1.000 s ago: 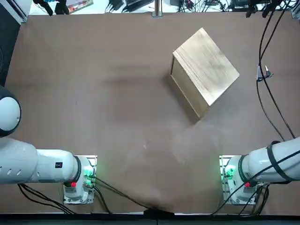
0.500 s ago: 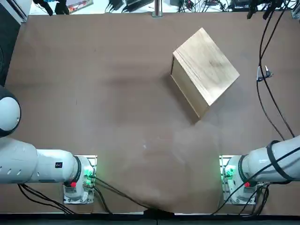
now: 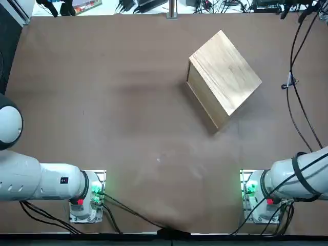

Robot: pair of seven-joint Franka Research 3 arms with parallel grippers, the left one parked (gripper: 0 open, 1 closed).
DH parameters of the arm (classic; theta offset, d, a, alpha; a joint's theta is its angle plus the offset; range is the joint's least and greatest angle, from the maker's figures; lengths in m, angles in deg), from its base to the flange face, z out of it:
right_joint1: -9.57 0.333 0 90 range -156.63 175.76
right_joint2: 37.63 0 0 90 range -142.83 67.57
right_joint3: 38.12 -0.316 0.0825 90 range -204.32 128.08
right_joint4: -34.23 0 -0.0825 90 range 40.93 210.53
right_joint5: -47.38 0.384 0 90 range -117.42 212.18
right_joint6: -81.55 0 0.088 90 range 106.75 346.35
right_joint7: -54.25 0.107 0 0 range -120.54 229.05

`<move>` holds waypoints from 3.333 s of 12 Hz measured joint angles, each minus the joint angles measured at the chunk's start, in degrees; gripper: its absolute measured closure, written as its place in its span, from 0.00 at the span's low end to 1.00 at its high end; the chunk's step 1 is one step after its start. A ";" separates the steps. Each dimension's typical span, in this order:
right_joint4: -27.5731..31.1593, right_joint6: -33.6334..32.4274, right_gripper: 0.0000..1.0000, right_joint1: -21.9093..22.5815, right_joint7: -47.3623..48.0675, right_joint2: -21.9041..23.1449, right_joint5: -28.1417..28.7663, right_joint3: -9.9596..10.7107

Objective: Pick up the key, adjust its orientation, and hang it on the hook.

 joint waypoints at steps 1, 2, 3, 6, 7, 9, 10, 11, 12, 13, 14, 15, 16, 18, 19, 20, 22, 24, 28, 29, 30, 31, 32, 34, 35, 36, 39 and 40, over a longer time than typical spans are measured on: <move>0.00 0.00 0.01 -0.95 2.97 -0.17 0.00 0.05; 0.02 -0.01 0.01 -1.75 6.31 -0.28 -0.01 0.09; 0.09 -0.01 0.01 -2.51 9.72 -0.37 -0.03 0.11; 0.45 0.24 0.01 -5.77 16.09 -1.43 -0.04 0.15; 0.53 0.61 0.01 -7.05 17.67 -2.05 -0.05 0.17; 0.63 1.82 0.01 -9.10 20.70 -3.38 -0.16 0.23; 0.72 2.57 0.01 -9.94 22.64 -3.93 -0.40 0.25; 0.85 3.29 0.01 -10.70 24.96 -4.32 -0.56 0.28; 1.08 3.95 0.01 -11.41 27.88 -4.59 -0.59 0.30; 1.61 4.47 0.01 -12.17 31.29 -4.70 -0.68 0.32; 2.39 5.17 0.01 -13.00 34.04 -4.72 -0.72 0.32; 3.32 6.22 0.01 -13.77 36.26 -4.72 -0.72 0.33; 4.28 7.45 0.01 -14.42 38.65 -4.71 -0.73 0.33; 6.13 9.95 0.01 -15.71 43.28 -4.70 -0.73 0.33; 7.09 11.24 0.01 -16.16 44.79 -4.68 -0.73 0.34; 9.13 13.71 0.01 -16.60 46.37 -4.64 -0.73 0.33; 11.72 16.79 0.01 -16.69 46.94 -4.50 -0.73 0.33; 15.03 20.52 0.01 -16.71 47.15 -4.40 -0.73 0.32; 22.61 29.55 0.01 -17.37 47.16 -4.46 -0.73 0.33; 24.76 32.36 0.01 -17.62 47.15 -4.56 -0.73 0.32; 26.91 35.18 0.01 -17.90 47.14 -4.73 -0.73 0.32; 28.75 37.67 0.01 -18.24 46.99 -5.00 -0.73 0.32; 30.21 39.69 0.01 -18.64 46.54 -5.41 -0.73 0.32; 31.63 42.40 0.01 -19.43 45.09 -6.92 -0.73 0.32; 31.78 43.43 0.01 -19.70 44.41 -7.81 -0.73 0.32; 31.82 44.38 0.01 -19.88 44.01 -8.72 -0.73 0.32; 31.84 46.39 0.01 -20.07 41.86 -11.36 -0.73 0.30; 31.85 47.10 0.01 -20.08 39.55 -12.92 -0.73 0.26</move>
